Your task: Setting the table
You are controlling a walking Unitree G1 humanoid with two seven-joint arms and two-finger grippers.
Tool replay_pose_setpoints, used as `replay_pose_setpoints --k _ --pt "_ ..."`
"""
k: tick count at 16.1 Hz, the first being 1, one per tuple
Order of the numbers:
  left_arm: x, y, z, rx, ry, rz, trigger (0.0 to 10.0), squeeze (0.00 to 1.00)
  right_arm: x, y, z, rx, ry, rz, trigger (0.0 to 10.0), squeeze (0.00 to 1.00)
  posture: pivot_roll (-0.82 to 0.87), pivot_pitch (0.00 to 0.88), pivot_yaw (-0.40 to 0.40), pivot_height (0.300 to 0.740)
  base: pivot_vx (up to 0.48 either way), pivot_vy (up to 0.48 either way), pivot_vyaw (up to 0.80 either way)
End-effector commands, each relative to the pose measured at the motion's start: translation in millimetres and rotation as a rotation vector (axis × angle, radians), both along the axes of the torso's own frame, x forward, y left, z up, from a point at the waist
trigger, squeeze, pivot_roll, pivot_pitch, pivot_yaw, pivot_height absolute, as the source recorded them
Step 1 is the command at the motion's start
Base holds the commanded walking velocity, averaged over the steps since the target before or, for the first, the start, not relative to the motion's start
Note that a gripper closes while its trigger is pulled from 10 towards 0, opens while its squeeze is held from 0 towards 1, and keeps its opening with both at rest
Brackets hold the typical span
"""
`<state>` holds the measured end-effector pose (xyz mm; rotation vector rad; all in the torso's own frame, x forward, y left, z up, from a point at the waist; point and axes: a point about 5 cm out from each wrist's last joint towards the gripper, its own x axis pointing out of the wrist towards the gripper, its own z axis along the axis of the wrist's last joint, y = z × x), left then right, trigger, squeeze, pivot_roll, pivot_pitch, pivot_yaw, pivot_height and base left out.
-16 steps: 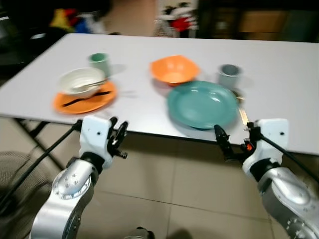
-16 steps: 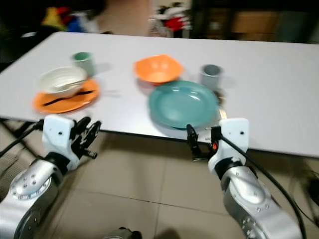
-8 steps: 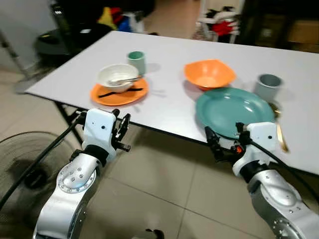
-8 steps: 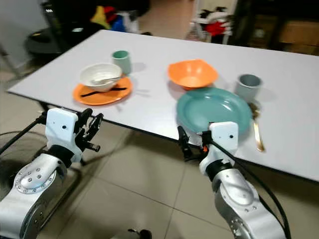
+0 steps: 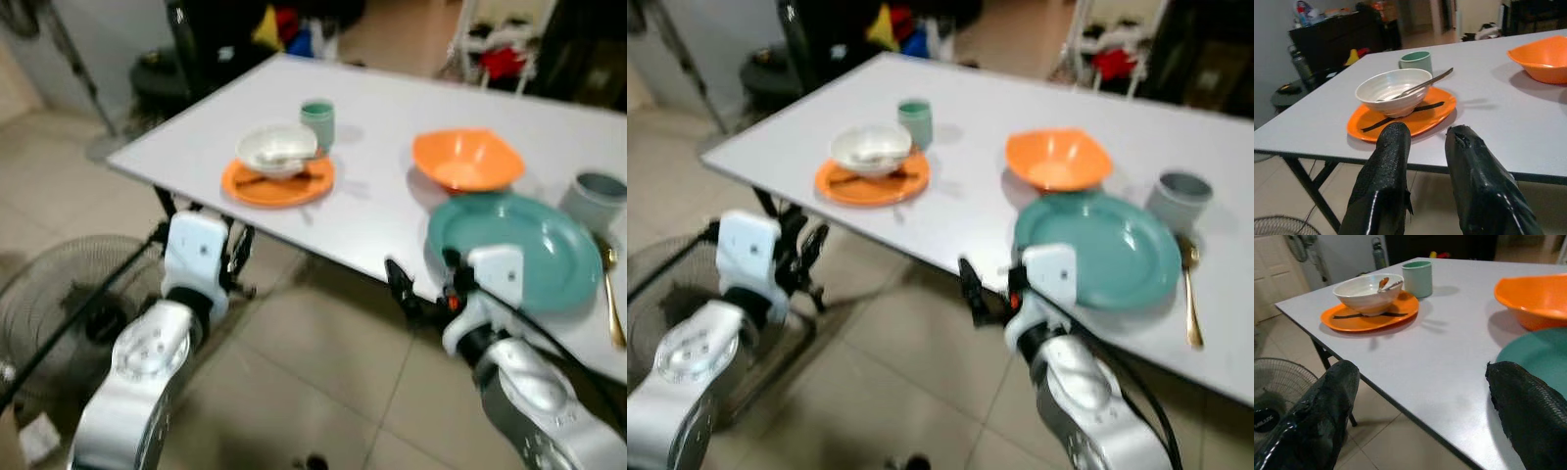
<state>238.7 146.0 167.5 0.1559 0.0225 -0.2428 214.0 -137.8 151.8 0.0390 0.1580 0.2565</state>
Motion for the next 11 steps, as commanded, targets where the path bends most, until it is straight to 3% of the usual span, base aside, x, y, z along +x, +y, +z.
replay_pose_setpoints --k 1,3,11 --pt "-2.0 2.1 1 0.001 -0.008 0.010 10.0 0.00 2.6 -2.6 -2 -0.006 0.011 -0.004 10.0 0.00 0.11 0.000 0.076 0.740 0.000 0.000 0.80" --pt "-5.7 6.4 -3 0.001 0.012 0.018 10.0 0.00 6.0 -7.1 -5 0.000 0.016 -0.046 10.0 0.00 0.11 0.000 0.086 0.740 0.000 0.000 0.80" --pt "-13.0 14.4 -13 0.004 0.054 0.065 10.0 0.00 6.6 -3.2 -10 0.014 0.035 -0.018 10.0 0.00 0.13 0.000 0.090 0.740 0.000 0.000 0.80"
